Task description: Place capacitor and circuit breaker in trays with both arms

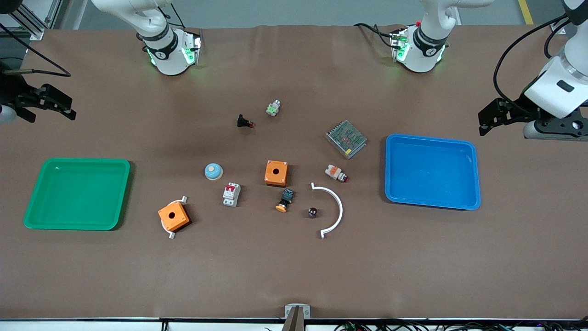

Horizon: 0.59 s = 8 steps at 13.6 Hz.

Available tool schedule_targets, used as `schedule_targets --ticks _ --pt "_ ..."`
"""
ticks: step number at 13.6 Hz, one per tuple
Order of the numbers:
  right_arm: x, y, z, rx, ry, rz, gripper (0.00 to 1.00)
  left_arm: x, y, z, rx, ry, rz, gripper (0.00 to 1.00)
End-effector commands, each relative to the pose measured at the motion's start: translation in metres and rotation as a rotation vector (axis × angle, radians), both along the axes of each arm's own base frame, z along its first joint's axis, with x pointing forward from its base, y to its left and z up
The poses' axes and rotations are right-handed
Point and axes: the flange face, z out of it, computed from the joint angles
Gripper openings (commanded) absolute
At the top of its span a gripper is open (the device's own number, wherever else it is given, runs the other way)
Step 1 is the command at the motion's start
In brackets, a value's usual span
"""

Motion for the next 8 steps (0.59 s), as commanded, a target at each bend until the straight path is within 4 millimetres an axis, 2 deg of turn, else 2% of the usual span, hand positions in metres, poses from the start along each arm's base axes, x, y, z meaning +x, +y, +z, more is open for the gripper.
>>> schedule_targets --ticks 1,3,4,6,7,8 --pt "-0.006 -0.008 0.002 -0.012 -0.005 -0.009 1.00 0.002 -0.001 0.001 0.003 0.010 -0.013 1.00" --pt "-0.006 -0.008 0.002 -0.012 -0.003 -0.010 1.00 0.004 -0.007 -0.002 0.010 0.014 -0.033 1.00" --pt "-0.006 -0.008 0.002 -0.012 -0.003 -0.010 1.00 0.007 -0.014 -0.011 0.011 0.027 -0.046 1.00" --pt "-0.004 -0.003 0.001 -0.013 -0.005 -0.007 1.00 0.021 -0.027 -0.043 -0.012 0.079 -0.059 1.00" --pt "-0.001 0.003 -0.003 -0.015 -0.005 -0.006 1.00 0.024 -0.050 -0.058 -0.061 0.102 -0.074 1.00" --pt "0.009 0.012 -0.013 -0.019 -0.008 -0.015 1.00 0.035 -0.061 -0.089 -0.075 0.150 -0.075 1.00"
